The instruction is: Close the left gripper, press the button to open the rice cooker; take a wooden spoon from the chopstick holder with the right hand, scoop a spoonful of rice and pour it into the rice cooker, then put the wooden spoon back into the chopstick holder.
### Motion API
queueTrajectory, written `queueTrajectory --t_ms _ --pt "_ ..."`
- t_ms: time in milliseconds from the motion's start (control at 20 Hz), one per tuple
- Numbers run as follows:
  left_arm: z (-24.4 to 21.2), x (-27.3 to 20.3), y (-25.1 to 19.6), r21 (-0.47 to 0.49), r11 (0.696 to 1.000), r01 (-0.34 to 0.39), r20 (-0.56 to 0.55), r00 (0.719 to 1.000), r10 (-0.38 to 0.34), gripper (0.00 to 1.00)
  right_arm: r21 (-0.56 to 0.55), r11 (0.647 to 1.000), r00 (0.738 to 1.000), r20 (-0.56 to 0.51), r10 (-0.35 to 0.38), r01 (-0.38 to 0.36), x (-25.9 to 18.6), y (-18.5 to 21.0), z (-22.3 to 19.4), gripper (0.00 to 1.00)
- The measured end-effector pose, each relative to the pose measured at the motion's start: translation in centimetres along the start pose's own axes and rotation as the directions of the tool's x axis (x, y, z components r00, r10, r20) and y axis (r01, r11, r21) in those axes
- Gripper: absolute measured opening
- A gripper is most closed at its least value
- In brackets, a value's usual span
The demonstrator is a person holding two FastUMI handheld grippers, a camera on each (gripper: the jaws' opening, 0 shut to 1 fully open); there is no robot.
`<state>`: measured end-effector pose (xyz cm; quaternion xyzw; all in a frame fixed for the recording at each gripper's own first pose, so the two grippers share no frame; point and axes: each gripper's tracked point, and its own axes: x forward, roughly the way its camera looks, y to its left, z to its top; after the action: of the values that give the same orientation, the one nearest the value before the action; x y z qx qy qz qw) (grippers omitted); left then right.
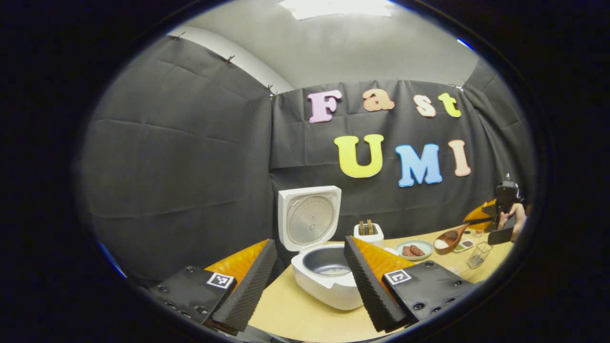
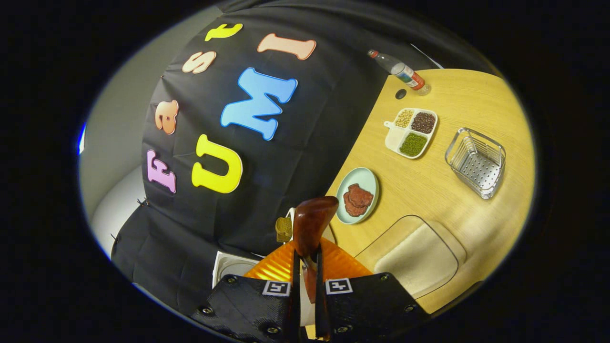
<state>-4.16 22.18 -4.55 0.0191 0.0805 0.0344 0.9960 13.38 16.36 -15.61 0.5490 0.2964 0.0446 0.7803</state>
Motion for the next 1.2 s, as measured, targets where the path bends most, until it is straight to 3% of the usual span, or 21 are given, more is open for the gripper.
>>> queueTrajectory --t_ms 250,400,450,550,600,650,950,1050,1100,1150,1200 --pt "-0.7 -0.8 2.5 0.001 0.999 -0.042 -0.001 0.999 0.042 1.00 -0.026 0.998 0.997 -0.043 0.058 -0.059 2.0 4.4 -2.6 0.12" --pt "-1.5 -1.6 4.2 -0.002 0.997 -0.081 -0.008 0.997 0.081 0.93 -0.055 0.994 0.993 -0.078 0.090 -0.094 3.6 7.0 -4.8 0.12" --pt "-1.7 -2.0 4.9 -0.001 0.995 -0.095 -0.013 0.995 0.095 1.00 -0.065 0.992 0.991 -0.091 0.100 -0.106 4.2 7.9 -5.5 0.12" --pt "-2.3 -2.8 6.1 -0.005 0.992 -0.123 -0.023 0.992 0.123 1.00 -0.088 0.988 0.987 -0.111 0.114 -0.124 5.5 9.4 -7.0 0.12" --pt "-2.7 -3.2 6.6 -0.009 0.990 -0.137 -0.030 0.990 0.137 0.93 -0.096 0.987 0.986 -0.119 0.119 -0.130 6.0 10.1 -7.9 0.12" --pt "-3.1 -3.6 7.2 -0.013 0.988 -0.152 -0.035 0.988 0.151 1.00 -0.107 0.985 0.984 -0.128 0.121 -0.135 6.6 10.6 -8.7 0.12" --pt "-4.2 -5.8 9.8 -0.024 0.973 -0.229 -0.063 0.972 0.227 0.99 -0.173 0.973 0.972 -0.203 0.115 -0.151 10.4 12.9 -14.5 0.12" --pt "-4.7 -6.9 10.8 -0.023 0.967 -0.256 -0.071 0.965 0.253 0.99 -0.214 0.963 0.968 -0.222 0.116 -0.164 11.5 13.4 -16.5 0.12" --pt "-4.9 -7.5 11.2 -0.024 0.963 -0.269 -0.077 0.961 0.267 0.93 -0.254 0.953 0.967 -0.230 0.108 -0.166 12.3 13.8 -17.5 0.12" --pt "-5.1 -8.0 11.6 -0.025 0.959 -0.283 -0.083 0.956 0.280 0.99 -0.305 0.938 0.968 -0.232 0.097 -0.167 13.0 13.8 -18.3 0.12" --pt "-5.4 -8.4 12.1 -0.023 0.954 -0.300 -0.088 0.951 0.297 0.93 -0.364 0.917 0.969 -0.233 0.082 -0.165 13.6 13.8 -19.3 0.12"
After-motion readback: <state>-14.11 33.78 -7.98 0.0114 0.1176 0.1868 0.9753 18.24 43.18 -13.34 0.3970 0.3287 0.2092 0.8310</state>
